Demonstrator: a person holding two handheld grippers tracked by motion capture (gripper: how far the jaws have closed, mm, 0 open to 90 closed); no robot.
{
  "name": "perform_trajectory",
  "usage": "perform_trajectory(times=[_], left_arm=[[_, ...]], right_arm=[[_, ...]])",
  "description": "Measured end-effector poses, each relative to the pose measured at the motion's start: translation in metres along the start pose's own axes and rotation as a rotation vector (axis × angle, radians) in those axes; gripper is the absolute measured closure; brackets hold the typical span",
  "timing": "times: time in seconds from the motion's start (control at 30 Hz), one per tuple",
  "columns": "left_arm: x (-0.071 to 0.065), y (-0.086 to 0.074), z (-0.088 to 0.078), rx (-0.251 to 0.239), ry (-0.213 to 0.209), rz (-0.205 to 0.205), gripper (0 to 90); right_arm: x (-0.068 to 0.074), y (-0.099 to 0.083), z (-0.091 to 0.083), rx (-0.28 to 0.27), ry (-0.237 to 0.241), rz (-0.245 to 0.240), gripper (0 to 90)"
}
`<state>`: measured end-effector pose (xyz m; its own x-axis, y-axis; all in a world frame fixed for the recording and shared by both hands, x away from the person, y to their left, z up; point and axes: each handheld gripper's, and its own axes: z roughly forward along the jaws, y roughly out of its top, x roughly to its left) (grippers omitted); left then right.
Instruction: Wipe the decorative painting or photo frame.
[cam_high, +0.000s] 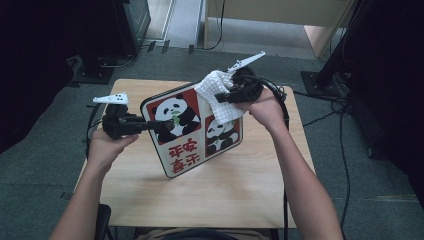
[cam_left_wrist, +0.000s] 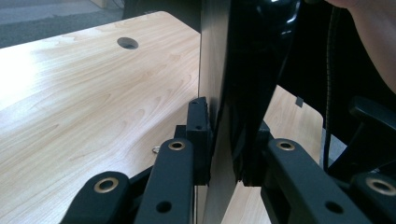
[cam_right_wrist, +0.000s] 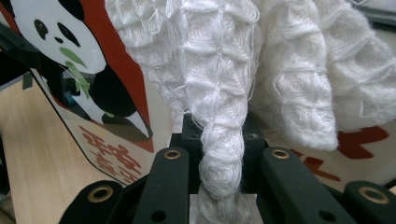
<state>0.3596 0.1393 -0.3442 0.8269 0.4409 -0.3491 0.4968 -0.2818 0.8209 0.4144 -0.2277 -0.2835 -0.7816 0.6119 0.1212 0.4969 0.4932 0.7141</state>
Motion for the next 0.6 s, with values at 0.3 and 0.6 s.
perform_trajectory(times=[0.3,0.6], left_arm=[[0.000,0.000,0.000,-0.002,-0.004,-0.004,78.6],[0.000,0.000,0.000,-0.001,-0.020,-0.007,78.7]], right_arm=[[0.001,-0.013,0.007,0.011,0.011,0.003,78.5],[0.001,-0.028,0.015,0.019,0.023,0.016,78.5]])
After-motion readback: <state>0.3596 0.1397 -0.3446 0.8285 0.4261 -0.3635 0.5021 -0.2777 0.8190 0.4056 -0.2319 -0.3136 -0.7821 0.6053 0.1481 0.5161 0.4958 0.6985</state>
